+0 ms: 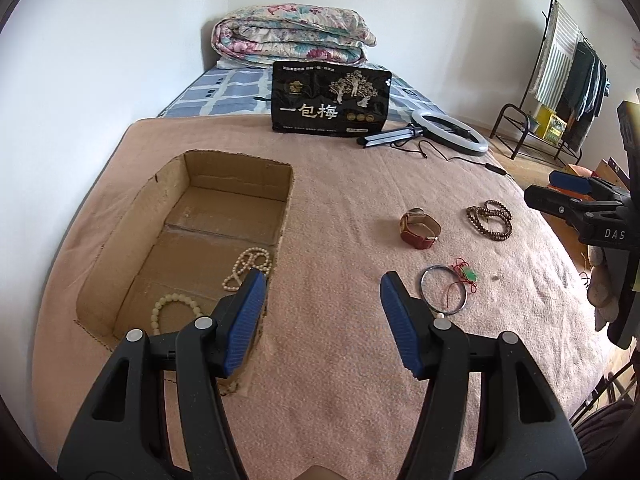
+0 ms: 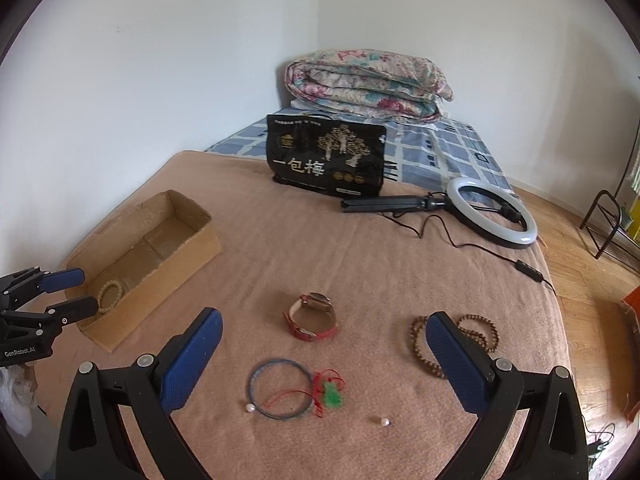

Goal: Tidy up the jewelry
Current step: 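Open both tools over the box, releasing the bracelet and pearls, then grasp the blue bangle with the left tool while the right grasps the wooden mala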

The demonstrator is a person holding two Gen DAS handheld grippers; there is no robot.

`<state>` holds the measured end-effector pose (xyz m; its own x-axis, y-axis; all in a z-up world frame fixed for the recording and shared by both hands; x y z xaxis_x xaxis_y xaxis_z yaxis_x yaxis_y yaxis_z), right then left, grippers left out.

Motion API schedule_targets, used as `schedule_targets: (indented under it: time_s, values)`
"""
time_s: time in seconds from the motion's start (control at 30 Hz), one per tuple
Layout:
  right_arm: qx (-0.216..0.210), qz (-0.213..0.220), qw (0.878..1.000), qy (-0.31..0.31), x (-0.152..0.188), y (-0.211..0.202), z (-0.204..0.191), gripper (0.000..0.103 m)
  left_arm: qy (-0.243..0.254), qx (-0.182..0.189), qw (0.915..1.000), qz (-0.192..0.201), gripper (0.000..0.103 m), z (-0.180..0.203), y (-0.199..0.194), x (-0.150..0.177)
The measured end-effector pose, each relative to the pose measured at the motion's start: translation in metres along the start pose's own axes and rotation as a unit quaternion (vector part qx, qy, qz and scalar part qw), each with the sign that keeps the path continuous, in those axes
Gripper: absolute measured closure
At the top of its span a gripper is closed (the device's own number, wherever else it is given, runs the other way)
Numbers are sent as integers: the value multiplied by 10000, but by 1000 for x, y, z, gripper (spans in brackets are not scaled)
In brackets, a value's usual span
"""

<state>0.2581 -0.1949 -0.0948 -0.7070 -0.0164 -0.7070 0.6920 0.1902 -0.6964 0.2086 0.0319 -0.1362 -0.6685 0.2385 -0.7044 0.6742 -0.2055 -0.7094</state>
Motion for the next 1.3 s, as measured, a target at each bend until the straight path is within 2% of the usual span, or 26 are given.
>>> schedule_targets:
  time_s: [0.2,0.3,0.63,0.87,1.03,1.3]
  values:
    - [304,-15,9993,205,8,-2,49,0,180,348,9992,-114,41,31,18,-4]
    - [443,-51,9985,324,13,-1,72,0,292,505,9982,-160,28,49,26,-5]
    - [834,-157,9941,676,27,8,137,0,846,1102,9895,-391,27,109,57,-6]
    - [981,-248,9918,777,36,19,165,0,1240,1198,9825,-702,26,140,88,3]
    - [1003,-311,9910,830,41,29,178,0,1464,1131,9785,-912,26,154,112,12]
    - [739,-513,9925,823,44,56,182,0,1577,987,9765,-1090,26,161,138,17]
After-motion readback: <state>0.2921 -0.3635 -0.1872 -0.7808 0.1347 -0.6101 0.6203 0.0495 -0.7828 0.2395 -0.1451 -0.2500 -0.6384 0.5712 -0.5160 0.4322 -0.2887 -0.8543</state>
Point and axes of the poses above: each gripper's, at about its wrist camera, not at the fingertips, and y roughly the way its jaws point, z to its right, x to its underside, the point moved 6 cm from there along y, roughly the way its jaws point, and after that the axes turned 13 degrees about y, right-handed, at the moved point
